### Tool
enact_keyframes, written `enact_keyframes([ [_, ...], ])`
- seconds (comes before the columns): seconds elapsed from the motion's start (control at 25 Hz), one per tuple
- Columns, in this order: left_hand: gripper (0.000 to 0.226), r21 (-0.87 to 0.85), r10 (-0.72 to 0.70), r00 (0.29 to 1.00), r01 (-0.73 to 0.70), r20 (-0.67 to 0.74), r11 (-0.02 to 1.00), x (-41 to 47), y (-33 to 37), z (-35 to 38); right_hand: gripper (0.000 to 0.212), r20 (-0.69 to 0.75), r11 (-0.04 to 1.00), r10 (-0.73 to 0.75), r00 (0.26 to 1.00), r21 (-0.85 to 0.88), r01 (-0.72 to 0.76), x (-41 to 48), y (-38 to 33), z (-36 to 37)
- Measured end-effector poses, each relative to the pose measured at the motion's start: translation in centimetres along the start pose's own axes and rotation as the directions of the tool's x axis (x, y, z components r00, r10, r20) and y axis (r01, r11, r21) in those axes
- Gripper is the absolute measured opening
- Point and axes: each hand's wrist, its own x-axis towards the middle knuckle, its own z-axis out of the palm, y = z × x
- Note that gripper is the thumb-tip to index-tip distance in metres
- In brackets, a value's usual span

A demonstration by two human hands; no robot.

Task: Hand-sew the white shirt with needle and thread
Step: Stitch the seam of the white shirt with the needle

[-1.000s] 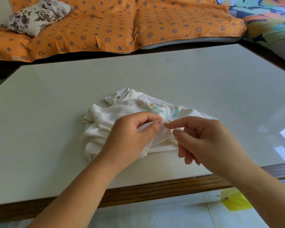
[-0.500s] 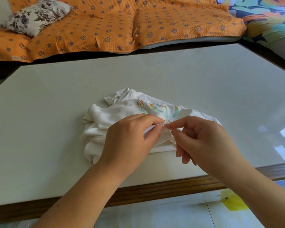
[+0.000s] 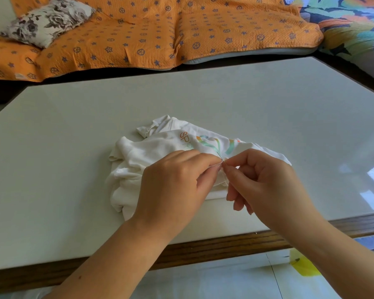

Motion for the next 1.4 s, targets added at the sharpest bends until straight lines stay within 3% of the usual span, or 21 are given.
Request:
enact_keyframes([
  [0.2,0.029,-0.263,-0.221,0.973,0.231,0.068,0.937,0.0,0.1,0.1,0.008,0.052,0.995,0.018,0.998,0.102,-0.024,0.4,0.4,0.0],
  [0.52,0.025,-0.271,-0.186,0.97,0.223,0.154,0.936,-0.1,-0.4,0.5,0.01,0.135,0.955,0.032,0.99,0.288,-0.07,1.8,0.1,-0.1],
  [0.96,0.028,-0.207,-0.164,0.969,0.202,0.187,0.957,-0.1,-0.8,0.5,0.01,0.255,0.956,0.158,0.954,0.203,-0.213,2.2,-0.8,-0.5],
  [1.16,0.026,-0.311,-0.231,0.958,0.274,0.169,0.91,0.1,-1.1,0.7,0.013,0.025,0.995,0.088,0.996,-0.039,-0.087,2.7,-0.6,-0.6],
  [1.2,0.025,-0.334,-0.25,0.951,0.3,0.184,0.894,0.1,-1.2,0.7,0.014,-0.01,0.996,0.091,0.996,-0.004,-0.091,2.8,-0.5,-0.6],
  [1.28,0.021,-0.354,-0.271,0.935,0.338,0.227,0.872,0.0,-1.2,0.7,0.016,-0.027,0.965,0.136,0.99,0.23,-0.127,3.4,-0.4,-0.8],
  [1.4,0.017,-0.404,-0.309,0.906,0.408,0.288,0.819,0.1,-1.3,0.7,0.014,0.112,0.712,0.178,0.978,0.671,-0.207,4.3,-0.9,-1.9],
])
